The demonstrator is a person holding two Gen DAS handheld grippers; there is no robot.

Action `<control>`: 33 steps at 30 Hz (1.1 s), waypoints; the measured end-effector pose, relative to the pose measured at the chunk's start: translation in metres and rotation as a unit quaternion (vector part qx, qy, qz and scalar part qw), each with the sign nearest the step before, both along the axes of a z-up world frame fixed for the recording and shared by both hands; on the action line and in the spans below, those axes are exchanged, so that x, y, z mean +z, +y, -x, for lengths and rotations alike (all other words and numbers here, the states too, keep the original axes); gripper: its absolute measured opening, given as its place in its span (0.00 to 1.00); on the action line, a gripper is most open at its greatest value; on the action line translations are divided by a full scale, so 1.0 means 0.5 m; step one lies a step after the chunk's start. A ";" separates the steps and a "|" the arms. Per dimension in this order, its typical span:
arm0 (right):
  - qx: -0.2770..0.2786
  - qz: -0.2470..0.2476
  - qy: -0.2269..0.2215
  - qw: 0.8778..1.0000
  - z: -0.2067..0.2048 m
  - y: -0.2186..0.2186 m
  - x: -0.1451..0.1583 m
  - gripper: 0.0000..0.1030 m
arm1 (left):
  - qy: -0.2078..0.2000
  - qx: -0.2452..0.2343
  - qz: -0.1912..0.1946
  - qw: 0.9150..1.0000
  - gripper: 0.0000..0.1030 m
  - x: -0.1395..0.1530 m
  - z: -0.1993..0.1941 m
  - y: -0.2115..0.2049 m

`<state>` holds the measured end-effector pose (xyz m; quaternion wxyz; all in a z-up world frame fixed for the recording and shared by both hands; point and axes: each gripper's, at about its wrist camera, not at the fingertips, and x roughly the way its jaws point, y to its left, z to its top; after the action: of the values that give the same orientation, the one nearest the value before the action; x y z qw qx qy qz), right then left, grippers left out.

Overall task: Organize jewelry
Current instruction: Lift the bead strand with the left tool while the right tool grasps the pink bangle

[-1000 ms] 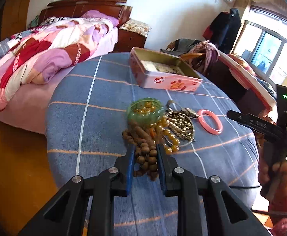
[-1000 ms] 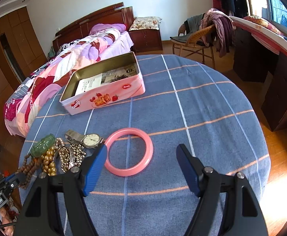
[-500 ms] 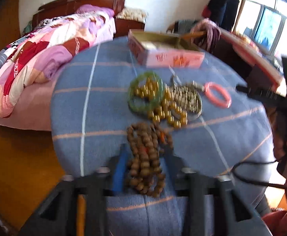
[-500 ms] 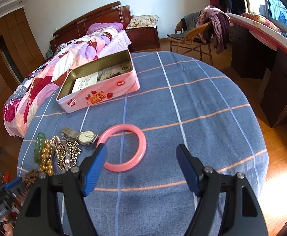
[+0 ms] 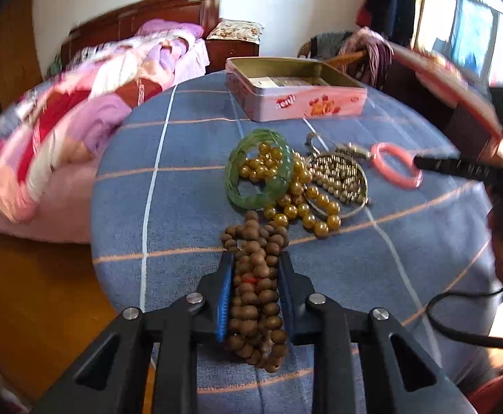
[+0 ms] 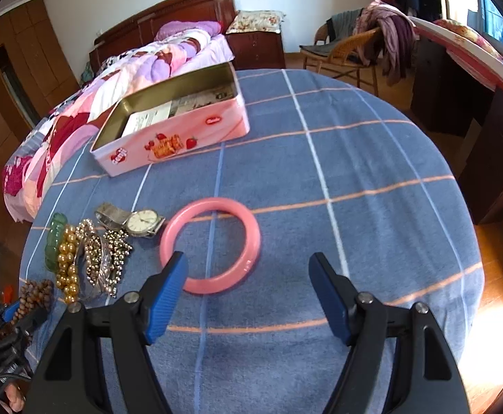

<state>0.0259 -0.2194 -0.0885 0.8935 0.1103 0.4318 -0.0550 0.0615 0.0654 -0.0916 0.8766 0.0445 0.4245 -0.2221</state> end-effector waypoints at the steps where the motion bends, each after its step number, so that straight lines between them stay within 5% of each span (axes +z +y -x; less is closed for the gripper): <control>1: 0.006 0.005 0.002 1.000 -0.005 0.006 -0.001 0.78 | 0.008 0.008 0.021 1.000 0.23 0.000 -0.004 0.010; 9: 0.050 0.039 0.031 0.997 -0.051 0.051 -0.028 0.88 | -0.018 0.036 0.087 0.995 0.23 0.036 -0.004 0.035; 15: 0.067 0.083 0.044 0.993 -0.072 0.075 -0.036 0.88 | -0.028 0.037 0.086 0.995 0.23 0.056 -0.018 0.025; 23: 0.073 0.079 0.041 0.993 -0.061 0.068 -0.031 0.81 | -0.033 0.027 0.089 0.995 0.23 0.067 -0.026 0.006; 33: 0.031 0.038 -0.033 0.998 -0.035 0.025 0.045 0.81 | -0.037 0.018 0.104 0.994 0.23 0.082 -0.046 -0.025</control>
<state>0.0436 -0.2068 -0.0662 0.9119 0.0647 0.4033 -0.0402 0.0846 0.0531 -0.0507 0.8956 -0.0460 0.3669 -0.2473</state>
